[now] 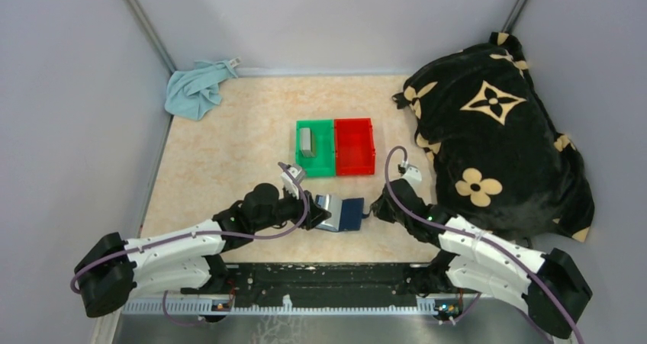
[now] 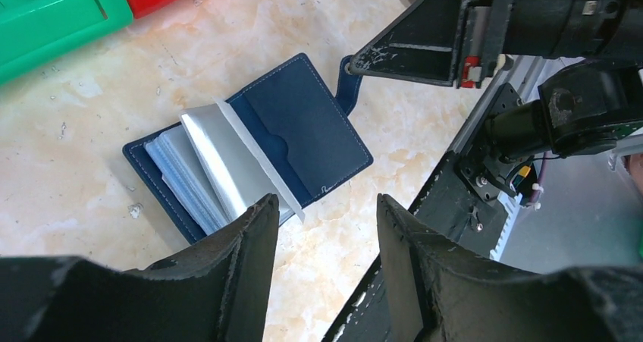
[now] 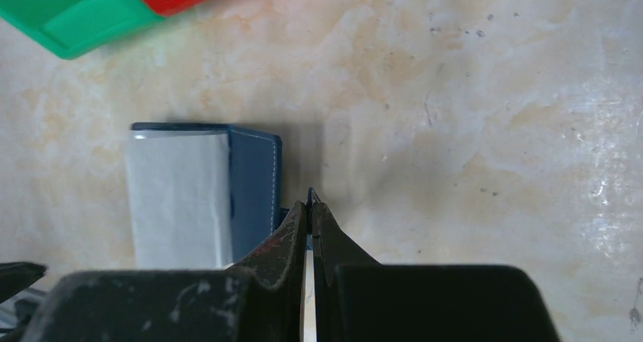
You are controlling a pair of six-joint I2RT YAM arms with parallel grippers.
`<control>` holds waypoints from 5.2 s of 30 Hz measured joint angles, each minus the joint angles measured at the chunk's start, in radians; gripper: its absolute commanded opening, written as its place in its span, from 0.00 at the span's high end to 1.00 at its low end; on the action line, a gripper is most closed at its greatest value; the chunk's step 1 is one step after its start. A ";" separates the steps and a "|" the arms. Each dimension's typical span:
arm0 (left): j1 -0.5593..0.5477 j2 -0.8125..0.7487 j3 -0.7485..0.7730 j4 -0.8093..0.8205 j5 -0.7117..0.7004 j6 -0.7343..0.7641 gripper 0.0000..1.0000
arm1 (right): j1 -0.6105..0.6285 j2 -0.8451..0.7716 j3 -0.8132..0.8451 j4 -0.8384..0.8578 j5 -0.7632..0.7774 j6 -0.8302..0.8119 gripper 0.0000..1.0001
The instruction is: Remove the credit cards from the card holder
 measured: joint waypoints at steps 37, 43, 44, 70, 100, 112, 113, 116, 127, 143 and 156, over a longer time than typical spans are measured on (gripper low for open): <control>0.031 0.204 0.000 -0.016 -0.028 -0.049 0.08 | -0.168 0.293 -0.007 0.172 -0.170 -0.115 1.00; 0.031 0.287 0.000 0.006 0.002 -0.065 0.08 | -0.169 0.293 -0.017 0.190 -0.180 -0.116 1.00; 0.032 0.290 0.000 0.017 0.008 -0.069 0.09 | -0.169 0.293 -0.019 0.191 -0.181 -0.116 1.00; 0.032 0.466 0.093 0.157 0.148 -0.101 0.71 | -0.171 0.257 -0.057 0.219 -0.196 -0.107 1.00; 0.032 0.666 0.216 0.300 0.280 -0.133 0.02 | -0.065 -0.078 -0.013 0.092 -0.282 -0.209 1.00; 0.032 0.631 0.208 0.315 0.306 -0.143 0.05 | -0.048 -0.122 0.077 0.038 -0.222 -0.204 0.69; 0.032 0.624 0.208 0.314 0.306 -0.144 0.07 | -0.048 -0.127 0.089 0.029 -0.217 -0.206 0.69; 0.032 0.604 0.208 0.314 0.311 -0.144 0.22 | -0.048 -0.132 0.104 0.021 -0.210 -0.215 0.86; 0.014 0.587 0.208 0.295 0.336 -0.139 0.29 | -0.048 -0.068 0.104 0.029 -0.206 -0.209 1.00; -0.006 0.682 0.206 0.391 0.410 -0.170 0.05 | -0.048 0.108 0.069 0.183 -0.278 -0.195 0.97; -0.008 0.673 0.206 0.363 0.397 -0.153 0.03 | -0.048 0.171 -0.038 0.238 -0.294 -0.150 1.00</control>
